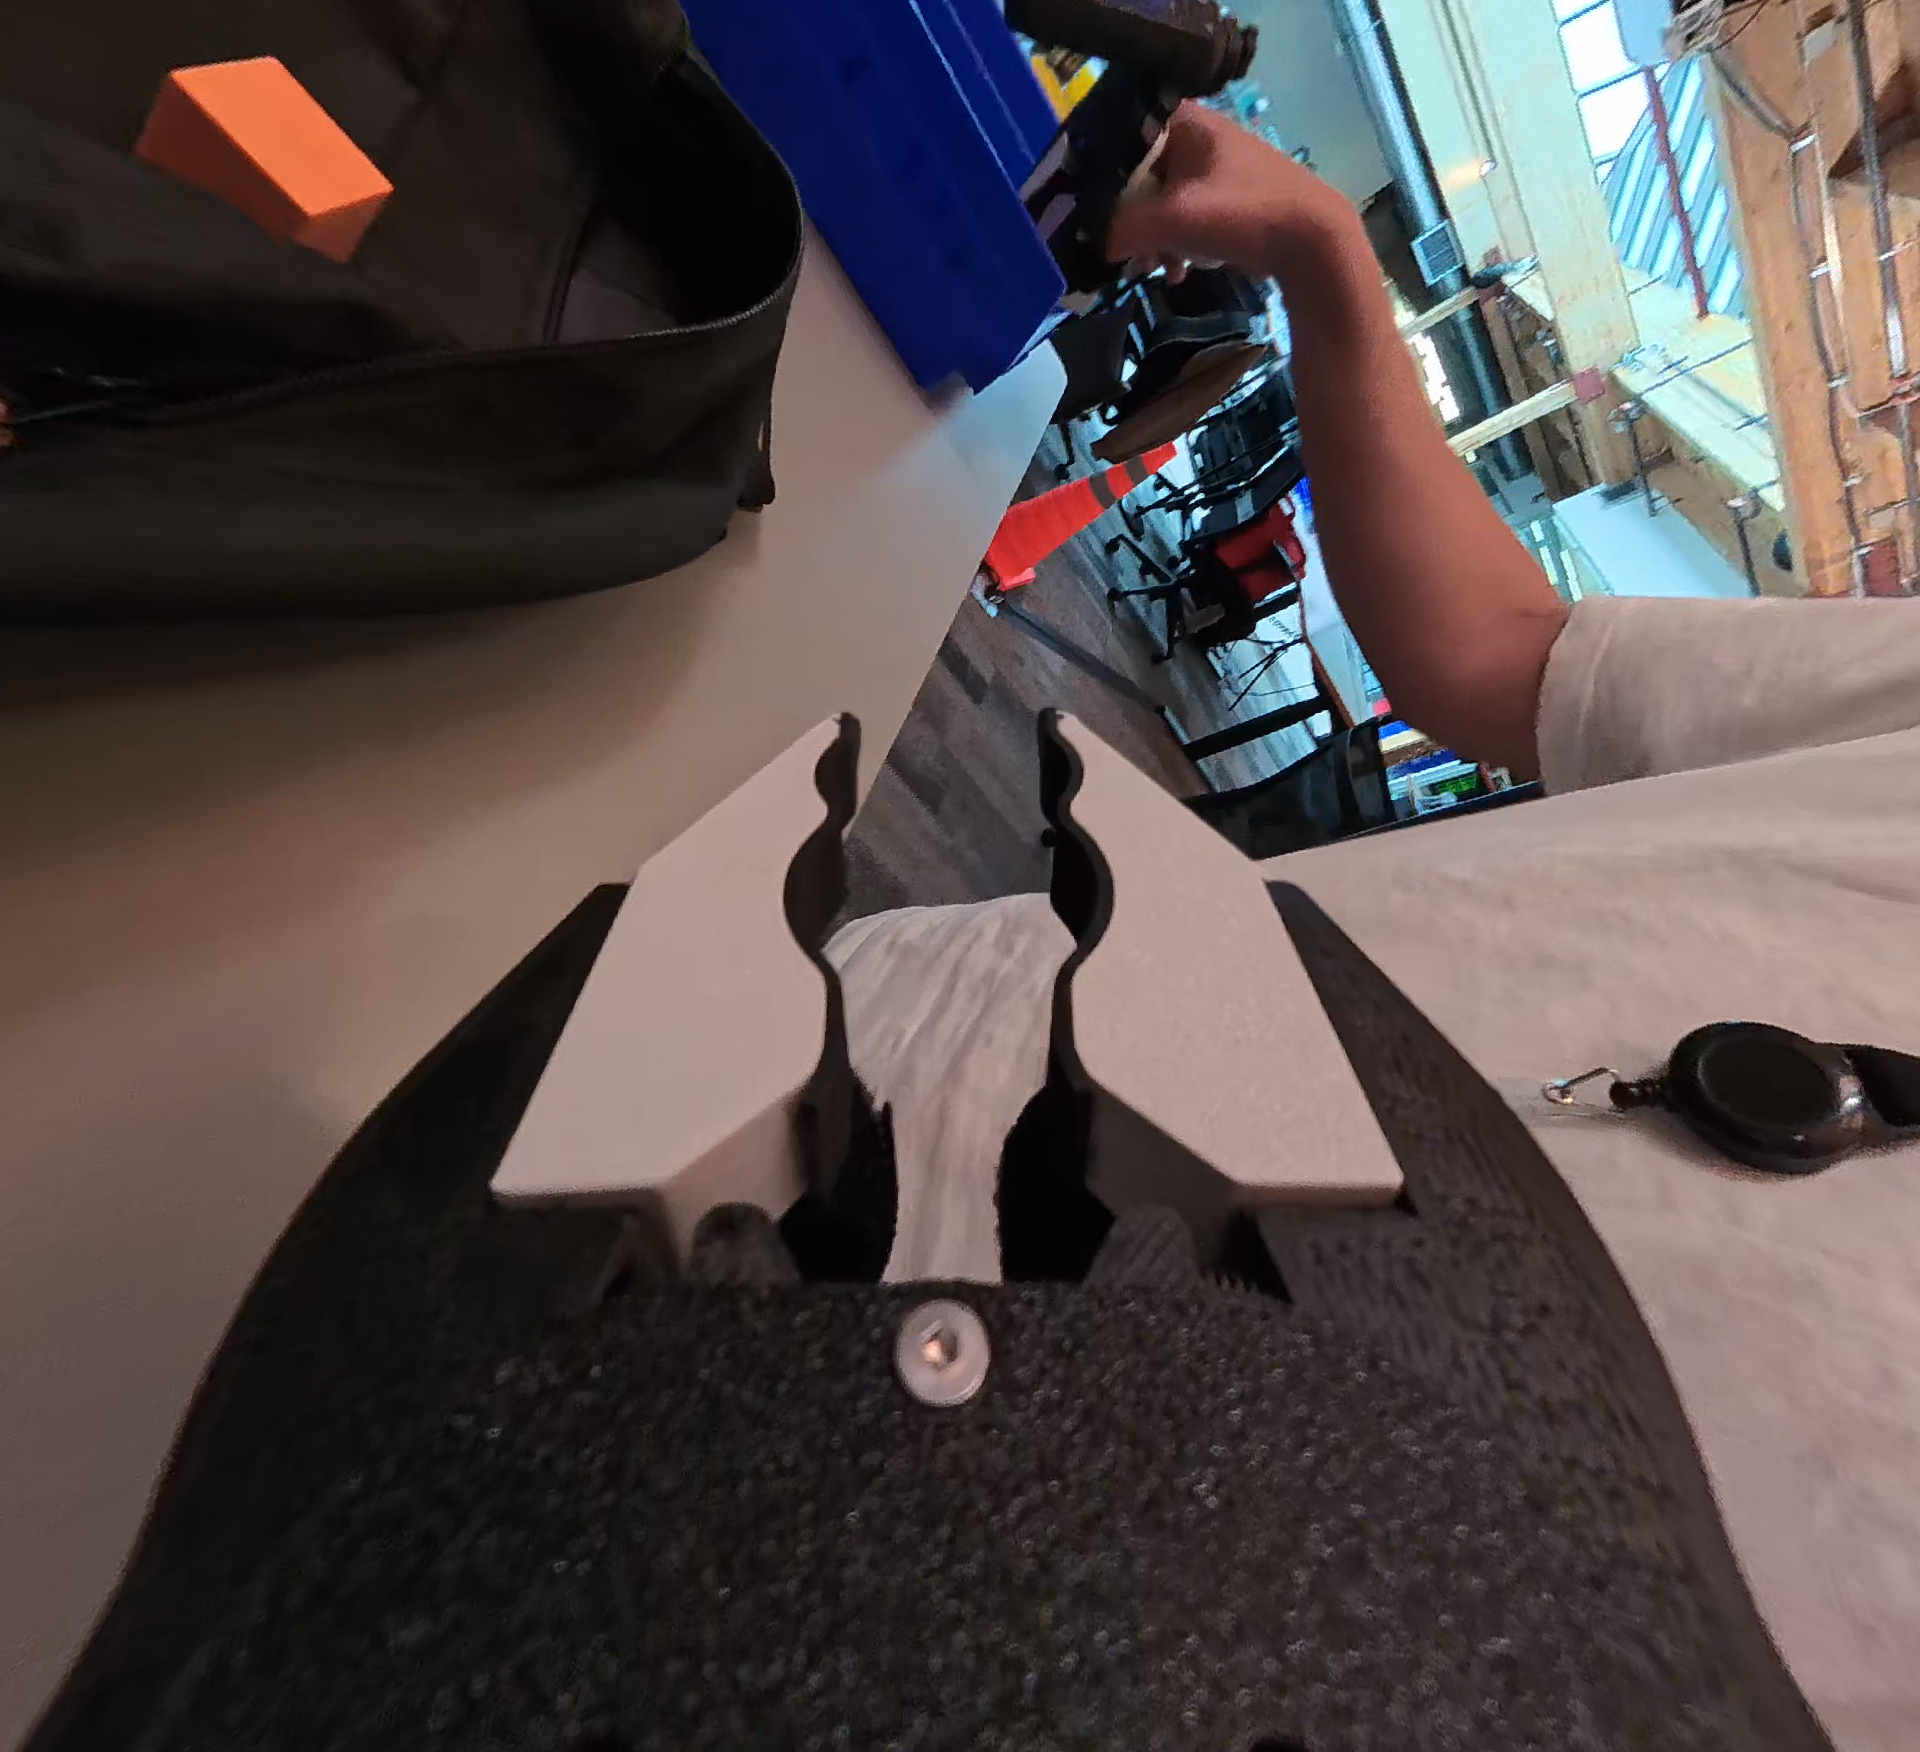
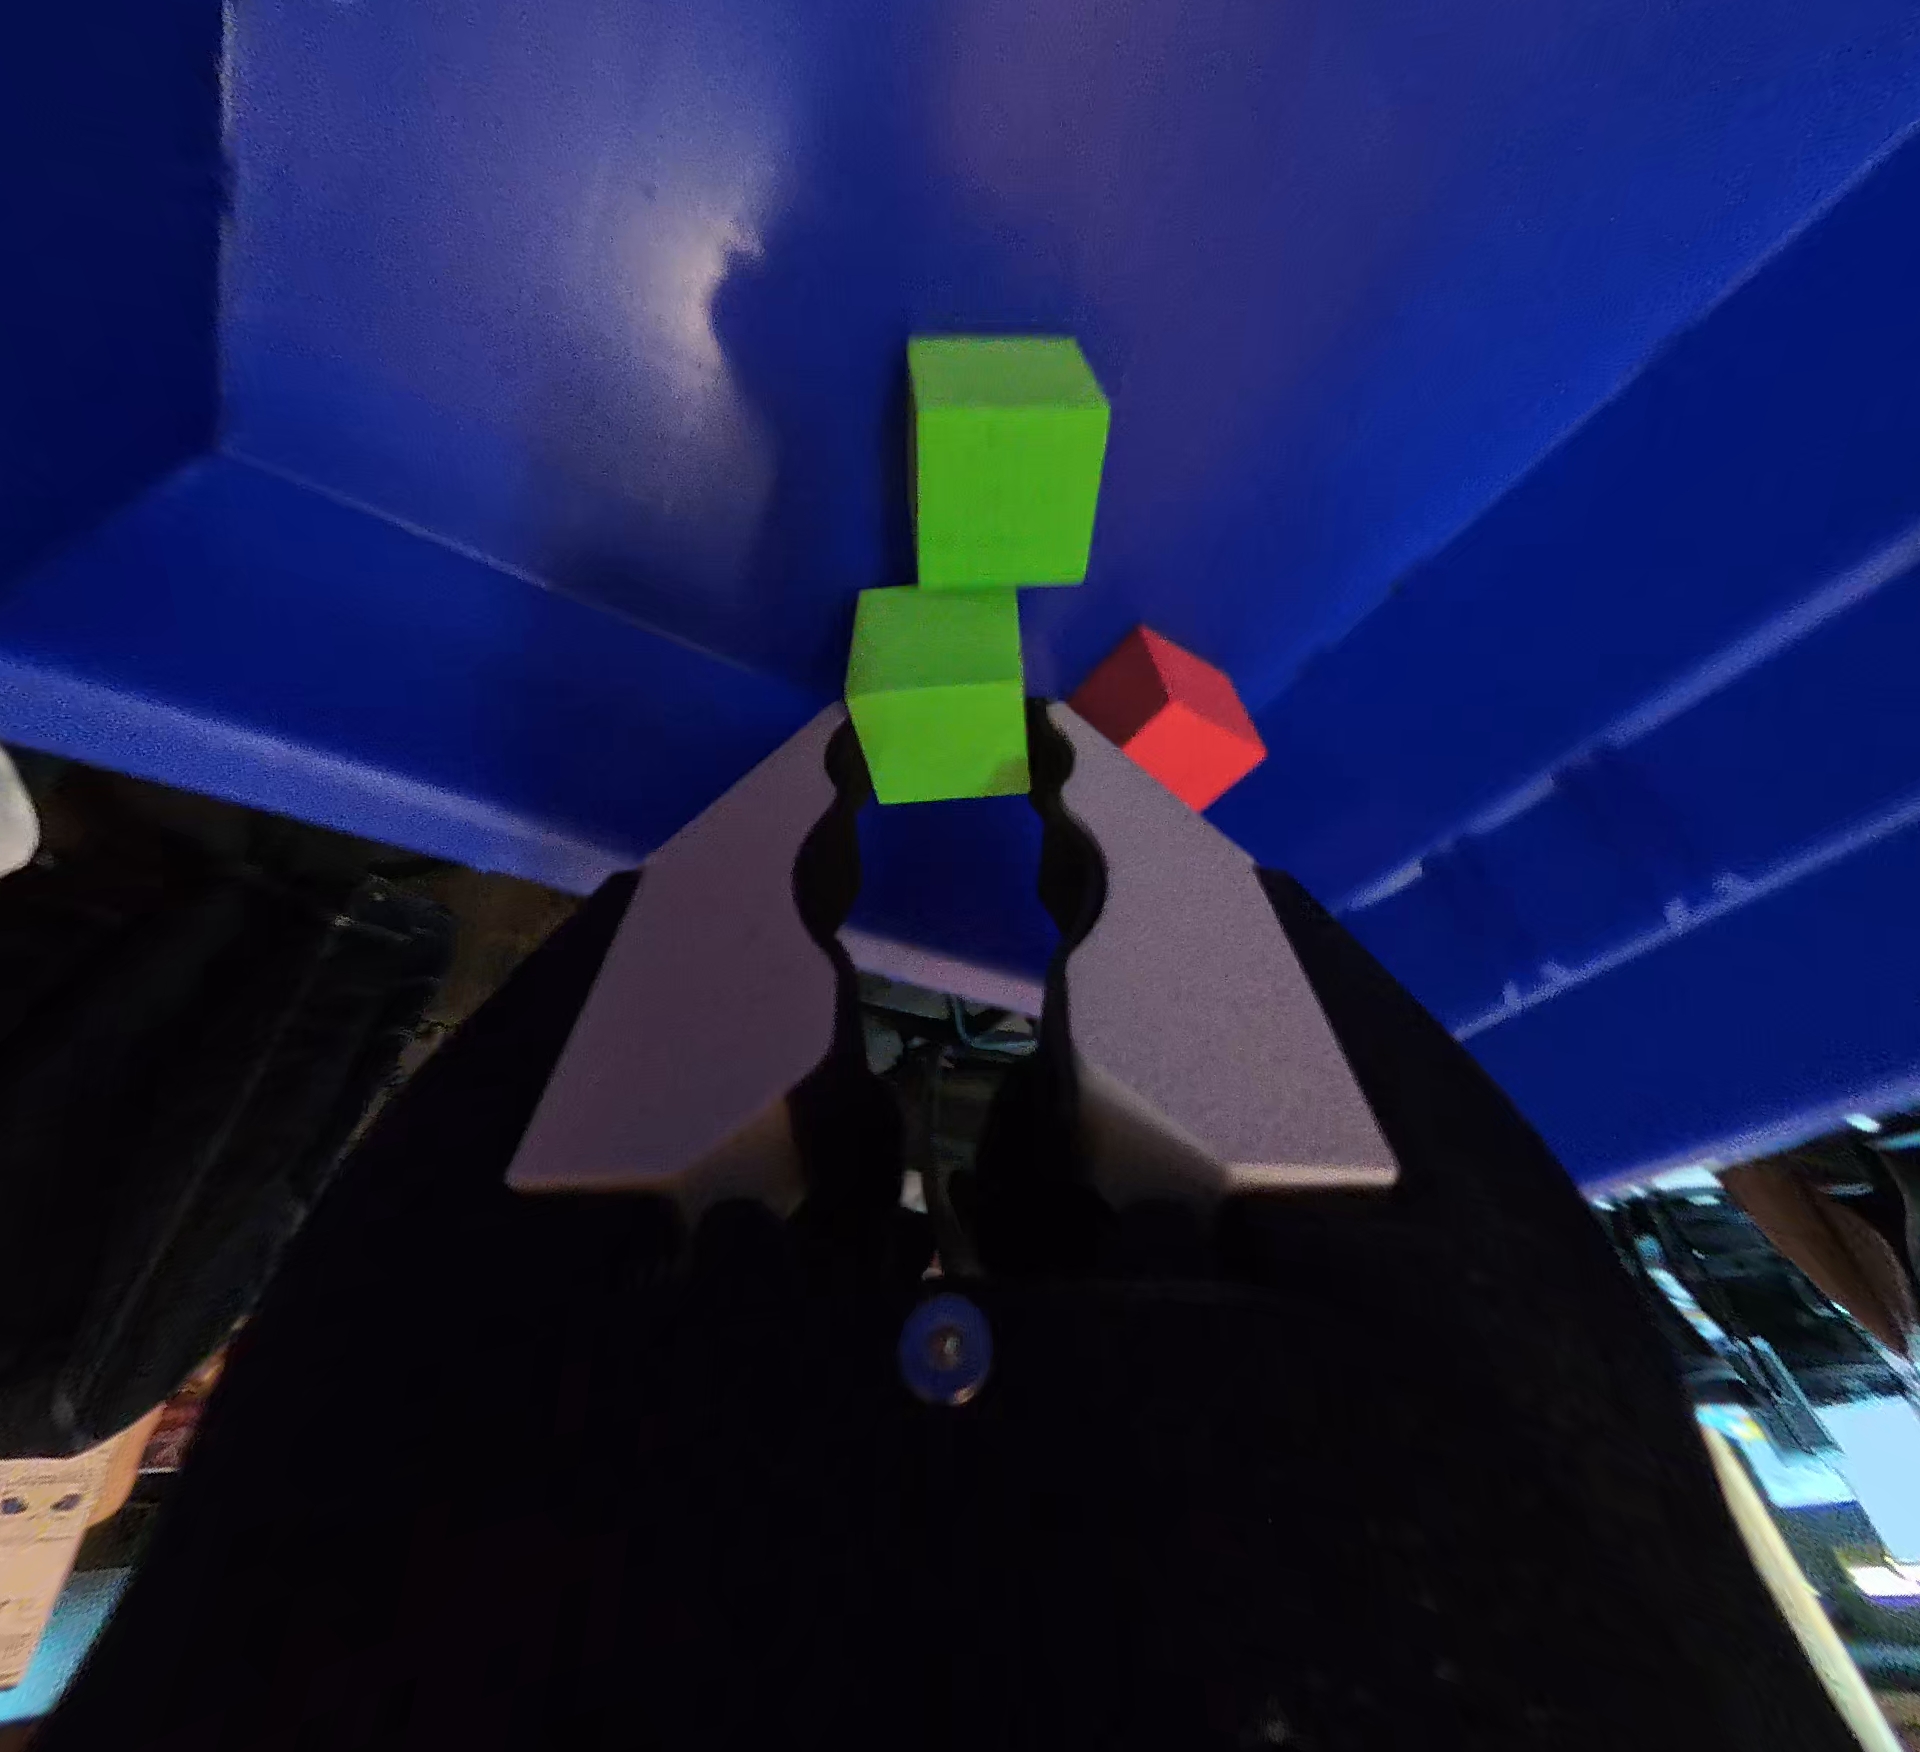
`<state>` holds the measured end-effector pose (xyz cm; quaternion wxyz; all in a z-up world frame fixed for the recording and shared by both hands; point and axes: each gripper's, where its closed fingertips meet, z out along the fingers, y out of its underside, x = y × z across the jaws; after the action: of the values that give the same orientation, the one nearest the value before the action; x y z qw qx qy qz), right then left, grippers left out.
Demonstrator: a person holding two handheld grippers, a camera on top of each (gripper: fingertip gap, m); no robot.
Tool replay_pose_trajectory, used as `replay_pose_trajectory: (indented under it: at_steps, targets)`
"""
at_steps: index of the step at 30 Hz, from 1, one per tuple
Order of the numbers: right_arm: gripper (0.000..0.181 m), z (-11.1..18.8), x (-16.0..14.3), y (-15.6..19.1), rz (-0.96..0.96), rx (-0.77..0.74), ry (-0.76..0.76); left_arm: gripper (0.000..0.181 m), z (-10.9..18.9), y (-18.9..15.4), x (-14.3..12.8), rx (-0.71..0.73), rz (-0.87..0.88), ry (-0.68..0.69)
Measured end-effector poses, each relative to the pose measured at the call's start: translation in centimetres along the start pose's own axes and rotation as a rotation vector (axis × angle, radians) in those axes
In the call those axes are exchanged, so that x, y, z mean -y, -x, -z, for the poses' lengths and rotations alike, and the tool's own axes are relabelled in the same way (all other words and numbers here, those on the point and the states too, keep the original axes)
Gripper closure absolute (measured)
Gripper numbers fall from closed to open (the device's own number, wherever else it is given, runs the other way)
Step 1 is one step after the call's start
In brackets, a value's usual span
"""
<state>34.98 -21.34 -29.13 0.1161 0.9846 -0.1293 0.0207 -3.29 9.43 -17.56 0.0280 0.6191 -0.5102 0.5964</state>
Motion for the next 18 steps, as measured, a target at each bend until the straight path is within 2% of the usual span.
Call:
replay_pose_trajectory:
  at_steps: [4,5,6,8,10,11,12,14,16,17,18]
  targets:
    - [0.151,-1.1,0.3,-0.1,-0.075,0.077,0.024,0.146,-0.3,0.2,-0.7,0.051,-0.039,0.039]
    - [0.148,-1.1,0.3,-0.1,-0.084,0.084,0.008,0.146,-0.3,0.2,-0.8,0.061,-0.049,0.045]
    - [0.137,-1.0,0.6,-0.1,-0.094,0.089,-0.022,0.146,-0.3,0.3,-0.9,0.074,-0.058,0.049]
    - [0.126,0.0,0.6,0.0,-0.116,0.086,-0.092,0.146,0.0,0.4,-1.2,0.105,-0.069,0.051]
    - [0.116,2.3,-0.1,0.0,-0.192,0.062,-0.169,0.146,0.5,0.5,-1.4,0.136,-0.085,0.049]
    - [0.114,4.3,-0.1,0.4,-0.239,0.059,-0.242,0.146,0.8,0.6,-1.5,0.156,-0.096,0.051]
    - [0.114,6.9,0.8,1.2,-0.264,0.068,-0.379,0.146,1.1,0.8,-1.8,0.181,-0.106,0.059]
    - [0.117,13.5,3.9,4.2,-0.247,0.099,-0.748,0.146,1.9,1.4,-2.3,0.238,-0.122,0.076]
    - [0.102,18.9,7.5,8.3,-0.169,0.093,-1.114,0.146,2.6,1.9,-2.7,0.283,-0.127,0.082]
    - [0.093,20.6,9.3,10.2,-0.159,0.059,-1.256,0.146,2.9,2.0,-2.9,0.294,-0.124,0.082]
    - [0.095,21.2,10.9,11.9,-0.190,0.025,-1.307,0.145,3.2,2.0,-3.0,0.302,-0.121,0.078]
